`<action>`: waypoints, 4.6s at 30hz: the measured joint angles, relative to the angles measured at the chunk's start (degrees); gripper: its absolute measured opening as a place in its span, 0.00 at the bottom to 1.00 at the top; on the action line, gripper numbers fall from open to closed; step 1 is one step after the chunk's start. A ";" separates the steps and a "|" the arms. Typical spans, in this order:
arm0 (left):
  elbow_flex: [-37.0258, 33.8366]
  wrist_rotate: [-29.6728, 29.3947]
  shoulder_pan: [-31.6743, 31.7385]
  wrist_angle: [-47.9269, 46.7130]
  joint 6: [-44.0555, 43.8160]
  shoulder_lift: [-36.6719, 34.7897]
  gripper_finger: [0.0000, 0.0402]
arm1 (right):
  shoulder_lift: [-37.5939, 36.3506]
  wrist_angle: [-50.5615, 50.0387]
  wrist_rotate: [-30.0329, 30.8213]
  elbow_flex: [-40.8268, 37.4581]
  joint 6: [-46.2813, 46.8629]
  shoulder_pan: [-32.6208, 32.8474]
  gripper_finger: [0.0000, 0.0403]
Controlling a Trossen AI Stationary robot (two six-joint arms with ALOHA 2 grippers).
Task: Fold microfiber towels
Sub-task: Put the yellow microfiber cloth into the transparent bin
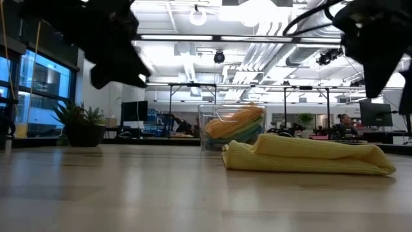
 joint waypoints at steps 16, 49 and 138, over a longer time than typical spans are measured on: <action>14.35 16.48 5.83 -4.05 16.09 6.01 0.59 | -2.32 22.35 2.94 -14.18 6.70 2.68 0.58; 7.52 10.73 -3.98 2.06 4.80 16.04 0.71 | 9.63 37.39 -6.19 -14.20 -9.24 -11.45 0.66; 7.48 -16.53 -10.64 -4.81 6.00 -19.98 0.71 | 18.40 34.70 -40.82 22.04 -63.91 -70.55 0.00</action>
